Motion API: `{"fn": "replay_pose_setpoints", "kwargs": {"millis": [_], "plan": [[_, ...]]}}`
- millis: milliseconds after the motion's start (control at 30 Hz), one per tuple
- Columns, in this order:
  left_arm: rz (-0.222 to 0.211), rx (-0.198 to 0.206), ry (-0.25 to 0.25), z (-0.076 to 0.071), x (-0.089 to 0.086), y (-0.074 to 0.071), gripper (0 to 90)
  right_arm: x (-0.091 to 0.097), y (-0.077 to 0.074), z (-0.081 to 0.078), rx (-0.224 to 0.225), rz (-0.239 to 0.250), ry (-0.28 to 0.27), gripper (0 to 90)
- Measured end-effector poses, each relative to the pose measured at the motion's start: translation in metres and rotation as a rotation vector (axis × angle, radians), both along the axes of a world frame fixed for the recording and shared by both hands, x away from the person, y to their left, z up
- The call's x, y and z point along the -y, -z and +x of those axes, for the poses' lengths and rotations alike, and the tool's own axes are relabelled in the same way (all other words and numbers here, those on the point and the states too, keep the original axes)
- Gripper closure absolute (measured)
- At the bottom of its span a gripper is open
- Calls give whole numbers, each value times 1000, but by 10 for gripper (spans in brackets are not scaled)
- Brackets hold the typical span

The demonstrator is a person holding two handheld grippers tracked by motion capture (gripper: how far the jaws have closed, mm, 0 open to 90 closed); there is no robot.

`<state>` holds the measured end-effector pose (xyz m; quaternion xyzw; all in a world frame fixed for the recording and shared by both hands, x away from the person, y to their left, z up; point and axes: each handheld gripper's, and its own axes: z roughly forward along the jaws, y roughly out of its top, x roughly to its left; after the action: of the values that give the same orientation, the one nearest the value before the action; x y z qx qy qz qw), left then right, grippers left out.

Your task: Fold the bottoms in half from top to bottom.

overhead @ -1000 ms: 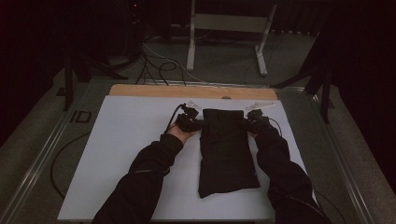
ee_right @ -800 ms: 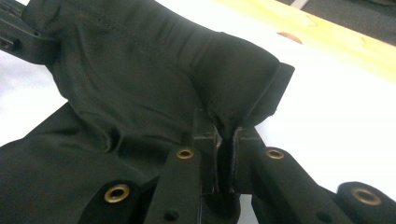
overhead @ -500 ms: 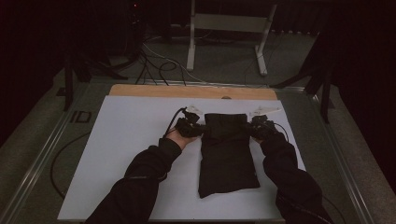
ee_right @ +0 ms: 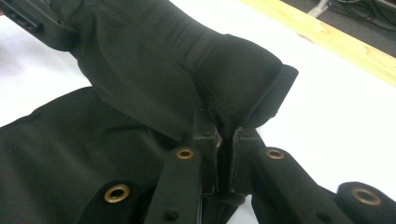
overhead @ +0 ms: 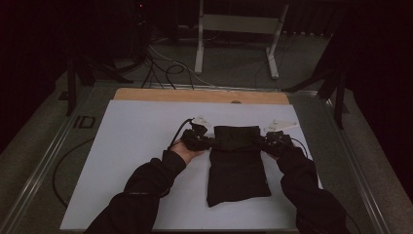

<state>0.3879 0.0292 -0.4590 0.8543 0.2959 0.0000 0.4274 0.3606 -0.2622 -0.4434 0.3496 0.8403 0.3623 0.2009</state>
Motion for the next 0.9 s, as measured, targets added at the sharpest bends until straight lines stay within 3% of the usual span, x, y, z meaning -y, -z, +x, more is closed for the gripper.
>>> {"fn": "replay_pose_setpoints", "kwargs": {"millis": [267,433,700,900], "plan": [[-4,-25,37,-18,0,3,850,4,2,-24,2,-7,-33,839],[-9,-31,63,-31,1,0,850,8,4,-39,-16,16,-36,839],[18,-53,91,-56,-1,1,850,7,7,-66,-31,22,-53,839],[37,-46,103,-71,-3,5,850,6,13,-79,-48,25,-55,839]]}}
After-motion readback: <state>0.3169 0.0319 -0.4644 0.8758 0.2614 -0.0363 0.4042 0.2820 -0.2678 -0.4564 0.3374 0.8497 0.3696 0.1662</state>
